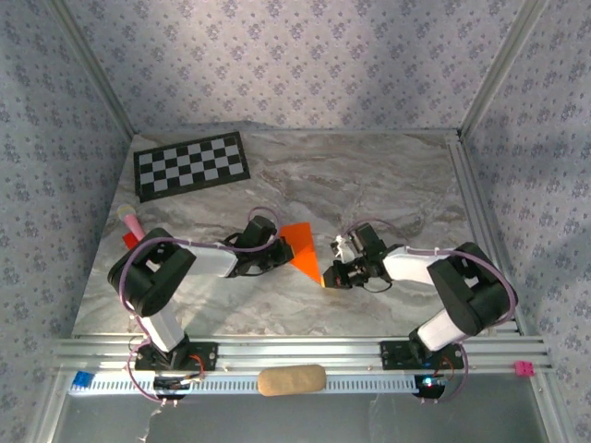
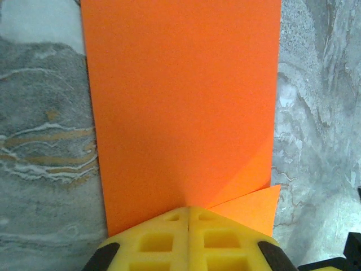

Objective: Fold a paper plane with a square sheet of paper (pick it up from the middle)
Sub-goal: Fourth fold the wing at the center of the table.

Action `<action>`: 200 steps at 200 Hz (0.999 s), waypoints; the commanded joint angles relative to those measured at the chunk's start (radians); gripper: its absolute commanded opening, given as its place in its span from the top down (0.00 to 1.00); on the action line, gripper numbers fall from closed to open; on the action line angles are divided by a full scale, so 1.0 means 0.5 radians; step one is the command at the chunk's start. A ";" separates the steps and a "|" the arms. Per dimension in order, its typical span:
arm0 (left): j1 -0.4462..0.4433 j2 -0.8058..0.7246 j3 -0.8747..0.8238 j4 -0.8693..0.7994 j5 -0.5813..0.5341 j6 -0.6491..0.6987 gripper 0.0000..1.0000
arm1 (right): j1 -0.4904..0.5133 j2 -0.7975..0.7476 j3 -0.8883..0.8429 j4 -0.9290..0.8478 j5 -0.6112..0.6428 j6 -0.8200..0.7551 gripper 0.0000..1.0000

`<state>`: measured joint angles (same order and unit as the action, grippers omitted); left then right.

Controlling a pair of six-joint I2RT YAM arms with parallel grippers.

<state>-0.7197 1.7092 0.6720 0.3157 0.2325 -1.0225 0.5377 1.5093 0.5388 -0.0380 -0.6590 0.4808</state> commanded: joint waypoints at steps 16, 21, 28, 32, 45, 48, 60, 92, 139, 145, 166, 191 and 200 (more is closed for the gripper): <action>0.001 0.004 -0.044 -0.177 -0.053 -0.034 0.94 | -0.041 -0.231 0.056 -0.151 0.235 0.036 0.92; -0.012 0.000 -0.043 -0.167 -0.053 -0.043 0.94 | -0.046 -0.242 0.064 -0.151 0.267 0.052 0.90; -0.029 -0.006 -0.040 -0.161 -0.052 -0.061 0.93 | -0.050 -0.253 0.080 -0.162 0.307 0.072 0.86; -0.038 -0.012 -0.037 -0.162 -0.058 -0.074 0.93 | -0.051 -0.256 0.093 -0.174 0.342 0.084 0.83; -0.079 -0.035 -0.034 -0.166 -0.086 -0.137 0.93 | -0.052 -0.257 0.117 -0.173 0.407 0.119 0.79; -0.091 -0.041 -0.035 -0.167 -0.100 -0.163 0.93 | -0.049 -0.256 0.124 -0.165 0.412 0.123 0.77; -0.130 -0.071 -0.041 -0.157 -0.139 -0.248 0.92 | -0.039 -0.242 0.156 -0.162 0.452 0.135 0.76; -0.219 -0.217 0.006 -0.285 -0.327 -0.241 0.88 | 0.000 -0.138 0.262 -0.214 0.570 0.112 0.74; -0.085 -0.487 0.010 -0.568 -0.401 -0.040 0.71 | 0.044 0.058 0.389 -0.143 0.543 0.118 0.72; -0.052 -0.514 -0.004 -0.567 -0.373 -0.019 0.72 | 0.044 0.083 0.404 -0.131 0.539 0.118 0.71; 0.063 -0.570 -0.057 -0.561 -0.264 0.011 0.62 | 0.050 0.154 0.446 -0.127 0.535 0.112 0.71; 0.146 -0.597 -0.100 -0.525 -0.161 0.033 0.61 | 0.046 0.230 0.482 -0.126 0.516 0.089 0.70; 0.159 -0.583 -0.097 -0.521 -0.136 0.063 0.61 | 0.042 0.249 0.490 -0.113 0.487 0.082 0.72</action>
<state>-0.6556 1.4303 0.6373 0.0776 0.1040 -1.0363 0.5571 1.5997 0.7475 -0.0982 -0.3965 0.5335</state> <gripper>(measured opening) 0.386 0.297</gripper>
